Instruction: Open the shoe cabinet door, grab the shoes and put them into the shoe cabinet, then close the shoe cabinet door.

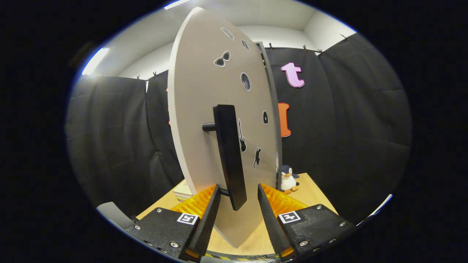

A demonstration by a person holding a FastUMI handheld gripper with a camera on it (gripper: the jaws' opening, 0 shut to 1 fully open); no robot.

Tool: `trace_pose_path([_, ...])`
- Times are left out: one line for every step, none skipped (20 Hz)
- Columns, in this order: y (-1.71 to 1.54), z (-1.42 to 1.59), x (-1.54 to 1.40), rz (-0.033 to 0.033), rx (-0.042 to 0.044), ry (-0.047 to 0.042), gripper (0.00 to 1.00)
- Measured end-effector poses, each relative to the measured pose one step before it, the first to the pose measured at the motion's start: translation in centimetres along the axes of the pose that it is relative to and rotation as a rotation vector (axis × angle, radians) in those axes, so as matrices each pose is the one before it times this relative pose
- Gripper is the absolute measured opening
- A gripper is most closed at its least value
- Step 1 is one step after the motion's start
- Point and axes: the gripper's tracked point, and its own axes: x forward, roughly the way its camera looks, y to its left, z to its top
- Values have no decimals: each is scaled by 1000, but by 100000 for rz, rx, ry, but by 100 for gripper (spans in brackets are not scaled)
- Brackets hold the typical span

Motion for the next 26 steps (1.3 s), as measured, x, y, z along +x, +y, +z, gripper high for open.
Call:
trace_pose_path([749,8,573,2028,528,39,67])
trace_pose_path([-394,98,92,2093,293,97,68])
trace_pose_path([90,27,300,1574,298,363,68])
trace_pose_path([214,343,1135,1408,630,156,69])
trace_pose_path([453,399,1446,2045,1250,652,72])
trace_pose_path([389,419,1442,1822,1712,213,75])
trace_pose_path([319,646,2073,1683,1070,271,77])
trace_pose_path([517,504,1774,1654,375,-550,78])
trace_pose_path([597,146,1316,1286,-255,50,79])
trace_pose_path([497,336,1249,803,-727,-506,80])
trace_pose_path([675,146,1352,110,-1345,-45,83])
trace_pose_path([621,158,1387,-415,-1029,-12,84])
trace_pose_path([632,-155,1150,-560,-1754,-306,86])
trace_pose_path([541,155,1082,-783,-1366,-729,87])
trace_pose_path([629,175,1189,-686,-1261,-655,88])
trace_pose_path([395,256,1032,-645,-933,-1097,88])
trace_pose_path([-184,-20,-98,-782,116,-734,88])
trace_pose_path([129,-238,308,-918,1343,-173,88])
trace_pose_path([-135,-230,508,-905,2016,-699,88])
trace_pose_path([-19,-172,445,-695,1321,-886,88])
trace_pose_path([59,-90,478,-728,728,-1130,88])
trace_pose_path([104,105,251,-594,-518,-1011,88])
trace_pose_path([134,188,198,-333,-609,-481,89])
trace_pose_path([18,85,113,-1305,-145,-144,89])
trace_pose_path([-14,-18,244,-1911,-1509,64,89])
trace_pose_path([-67,-58,286,-2091,-3158,-283,90])
